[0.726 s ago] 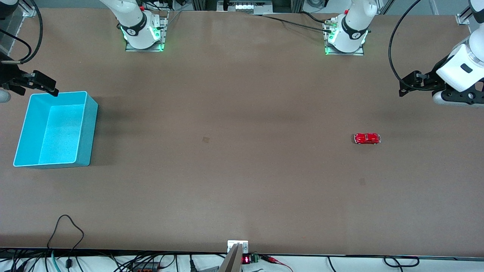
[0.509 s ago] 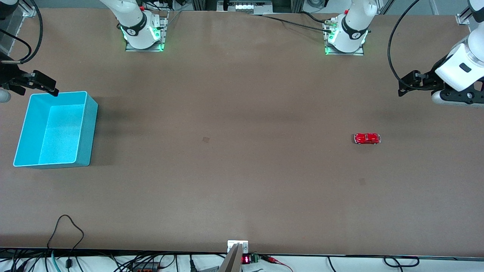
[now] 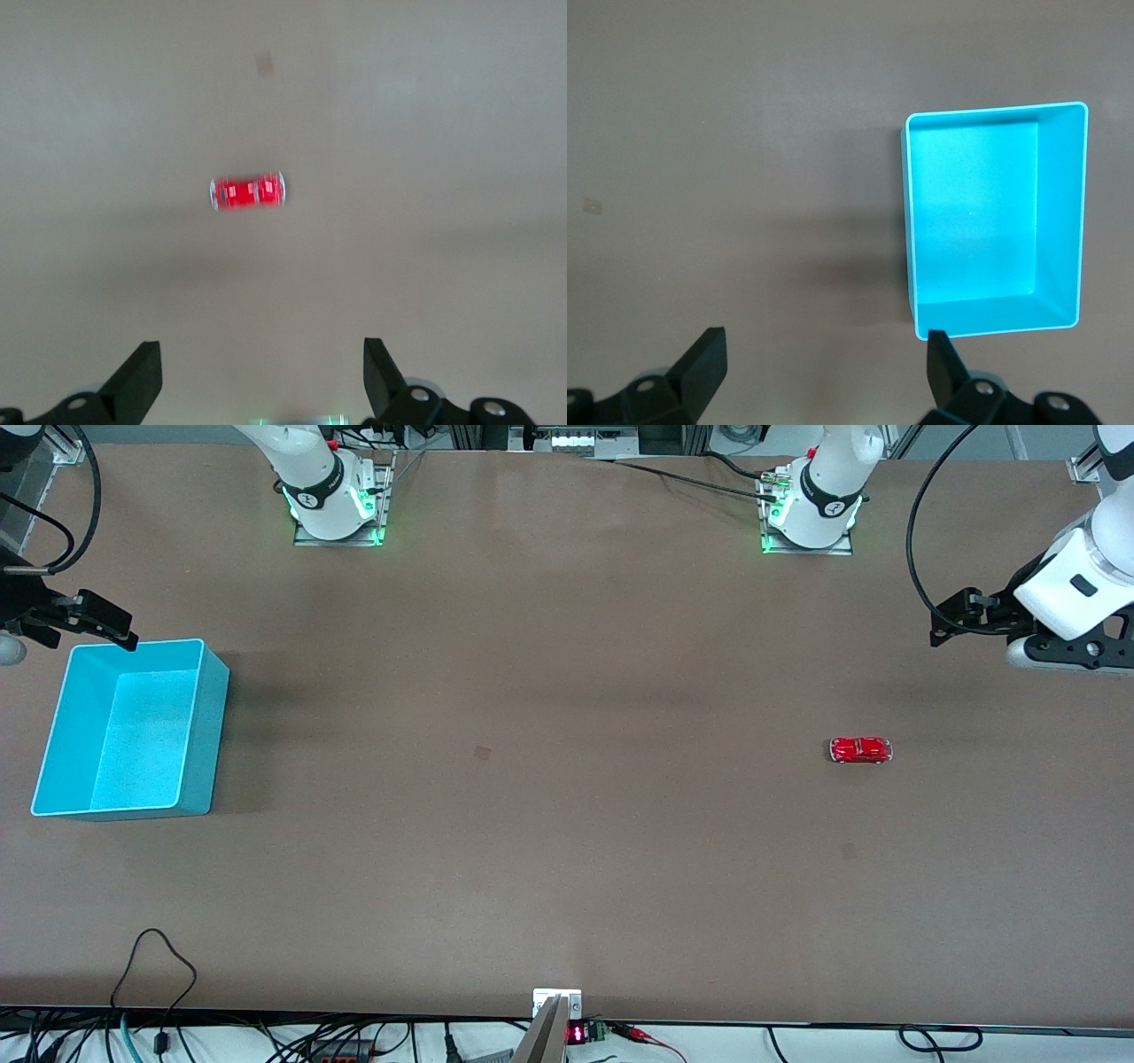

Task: Wind red beetle toy and store in blue box

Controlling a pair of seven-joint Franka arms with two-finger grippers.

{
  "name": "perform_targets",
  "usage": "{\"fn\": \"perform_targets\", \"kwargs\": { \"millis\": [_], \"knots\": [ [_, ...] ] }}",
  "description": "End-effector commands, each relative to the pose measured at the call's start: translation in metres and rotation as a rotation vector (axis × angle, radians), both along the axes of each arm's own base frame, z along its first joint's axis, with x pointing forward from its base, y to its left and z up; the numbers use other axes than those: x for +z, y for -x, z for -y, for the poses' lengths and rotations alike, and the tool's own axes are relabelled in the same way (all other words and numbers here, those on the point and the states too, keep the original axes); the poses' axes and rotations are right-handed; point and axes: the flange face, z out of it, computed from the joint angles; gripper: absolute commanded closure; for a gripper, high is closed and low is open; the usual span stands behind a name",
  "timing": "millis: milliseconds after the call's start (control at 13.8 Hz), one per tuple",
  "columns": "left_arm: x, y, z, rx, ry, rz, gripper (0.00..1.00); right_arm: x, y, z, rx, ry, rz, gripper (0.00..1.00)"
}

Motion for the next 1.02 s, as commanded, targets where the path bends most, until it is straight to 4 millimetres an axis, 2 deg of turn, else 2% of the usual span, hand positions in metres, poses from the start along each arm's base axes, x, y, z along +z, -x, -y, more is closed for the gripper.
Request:
{"fn": "perform_targets", "kwargs": {
  "millis": [0, 145, 363, 581, 726, 944],
  "knots": [
    [-0.014, 0.005, 0.011, -0.003, -0.005, -0.136, 0.0, 0.005, 0.006, 0.0, -0.002, 0.007, 0.002, 0.0],
    [-0.035, 0.015, 0.019, -0.033, -0.011, -0.283, 0.0, 0.008, 0.01, 0.01, -0.018, 0.004, -0.005, 0.0],
    [-0.062, 0.022, 0.013, -0.17, 0.04, -0.385, 0.0, 0.006, 0.009, 0.0, -0.01, 0.009, -0.009, 0.0],
    [-0.078, 0.014, 0.002, -0.432, 0.13, -0.346, 0.0, 0.007, 0.009, 0.001, -0.01, 0.007, -0.003, 0.0],
    [-0.1, 0.006, -0.027, -0.59, 0.19, -0.272, 0.0, 0.005, 0.011, 0.001, -0.014, 0.005, -0.009, 0.0],
    [-0.136, -0.001, -0.038, -0.768, 0.178, -0.203, 0.0, 0.0, 0.011, 0.001, -0.017, 0.004, -0.007, 0.0]
  ]
}}
